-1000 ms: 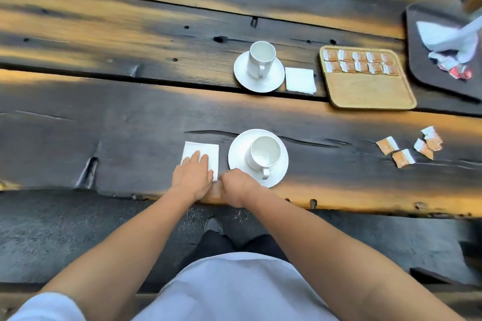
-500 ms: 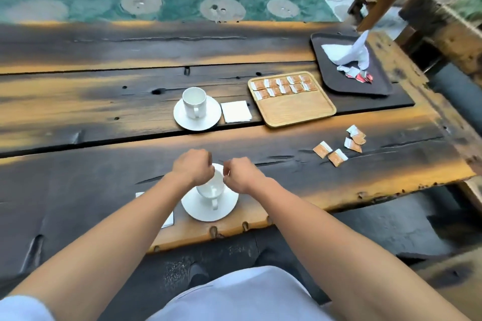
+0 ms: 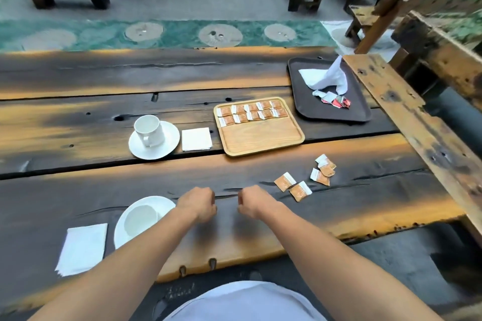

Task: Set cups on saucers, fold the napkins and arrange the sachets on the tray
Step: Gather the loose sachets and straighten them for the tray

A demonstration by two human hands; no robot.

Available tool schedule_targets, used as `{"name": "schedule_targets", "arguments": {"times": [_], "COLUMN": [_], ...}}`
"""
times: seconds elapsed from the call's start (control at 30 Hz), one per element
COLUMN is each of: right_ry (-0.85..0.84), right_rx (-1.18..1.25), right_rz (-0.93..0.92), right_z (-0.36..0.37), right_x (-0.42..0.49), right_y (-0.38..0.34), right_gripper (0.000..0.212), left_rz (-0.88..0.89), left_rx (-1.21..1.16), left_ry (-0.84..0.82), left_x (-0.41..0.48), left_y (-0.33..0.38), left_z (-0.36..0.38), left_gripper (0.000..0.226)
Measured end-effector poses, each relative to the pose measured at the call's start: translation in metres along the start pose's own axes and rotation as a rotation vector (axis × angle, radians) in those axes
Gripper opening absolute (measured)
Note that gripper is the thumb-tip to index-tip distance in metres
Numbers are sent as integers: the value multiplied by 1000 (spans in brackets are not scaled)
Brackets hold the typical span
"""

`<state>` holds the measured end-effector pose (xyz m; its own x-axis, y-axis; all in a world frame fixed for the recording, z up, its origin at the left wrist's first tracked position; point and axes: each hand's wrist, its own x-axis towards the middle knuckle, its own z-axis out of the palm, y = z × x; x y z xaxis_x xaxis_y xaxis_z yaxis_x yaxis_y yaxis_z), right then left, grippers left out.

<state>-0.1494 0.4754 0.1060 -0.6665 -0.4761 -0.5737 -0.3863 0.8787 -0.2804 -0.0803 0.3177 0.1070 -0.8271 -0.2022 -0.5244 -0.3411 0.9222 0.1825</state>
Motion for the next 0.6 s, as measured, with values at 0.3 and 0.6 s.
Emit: {"name": "schedule_targets", "arguments": {"times": [0.3, 0.6], "right_ry": [-61, -114], "right_rx": [24, 89], "right_rz": [117, 191], "right_z": [-21, -16], "right_x": [0, 14], "right_y": [108, 125], "right_gripper": [28, 29], "left_rz": [-32, -24], "left_rx": [-76, -89], "left_ry": [-75, -155], "left_x": [24, 45], "left_y": [73, 82], "left_z": [18, 21], "left_gripper": [24, 26]}}
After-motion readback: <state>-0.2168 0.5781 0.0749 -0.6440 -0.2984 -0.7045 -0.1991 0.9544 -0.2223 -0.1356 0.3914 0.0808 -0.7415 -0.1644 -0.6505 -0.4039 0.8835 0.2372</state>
